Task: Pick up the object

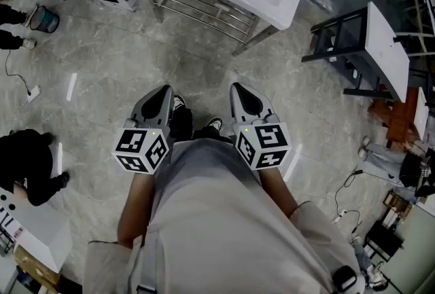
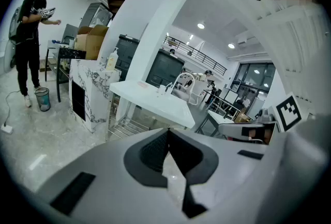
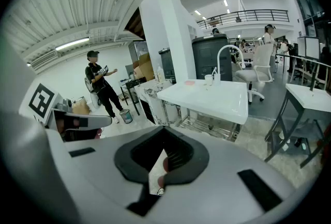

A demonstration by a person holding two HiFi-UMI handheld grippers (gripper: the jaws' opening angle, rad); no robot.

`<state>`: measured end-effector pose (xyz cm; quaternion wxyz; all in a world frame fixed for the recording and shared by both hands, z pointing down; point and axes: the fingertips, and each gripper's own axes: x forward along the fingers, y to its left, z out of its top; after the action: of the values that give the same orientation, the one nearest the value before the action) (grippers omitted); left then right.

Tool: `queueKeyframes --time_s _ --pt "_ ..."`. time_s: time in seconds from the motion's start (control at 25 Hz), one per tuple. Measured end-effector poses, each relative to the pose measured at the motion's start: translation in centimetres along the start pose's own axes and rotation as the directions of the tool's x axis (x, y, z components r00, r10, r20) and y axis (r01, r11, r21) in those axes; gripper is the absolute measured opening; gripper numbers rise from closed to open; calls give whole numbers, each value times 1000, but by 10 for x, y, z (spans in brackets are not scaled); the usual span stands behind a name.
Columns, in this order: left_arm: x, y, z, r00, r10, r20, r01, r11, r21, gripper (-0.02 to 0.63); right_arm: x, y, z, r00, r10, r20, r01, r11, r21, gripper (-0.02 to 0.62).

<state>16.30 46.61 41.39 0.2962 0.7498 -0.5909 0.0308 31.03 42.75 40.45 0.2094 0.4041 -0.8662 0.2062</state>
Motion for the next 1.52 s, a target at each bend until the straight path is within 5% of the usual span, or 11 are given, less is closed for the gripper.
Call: queueKeyframes --time_s 0.4,0.88,1.28,1.52 --pt "-2 57 29 999 24 22 -24 1000 -17 2 35 21 24 1000 -27 -7 27 999 -22 9" --pt "-6 106 54 999 8 52 -6 999 -42 2 65 33 49 999 0 51 -5 994 108 11" --pt "-8 120 62 998 23 51 -22 999 -30 2 80 28 68 991 -57 124 49 997 66 9" --pt "1 127 81 997 13 80 -11 999 -34 2 101 36 90 990 -19 137 12 999 52 9"
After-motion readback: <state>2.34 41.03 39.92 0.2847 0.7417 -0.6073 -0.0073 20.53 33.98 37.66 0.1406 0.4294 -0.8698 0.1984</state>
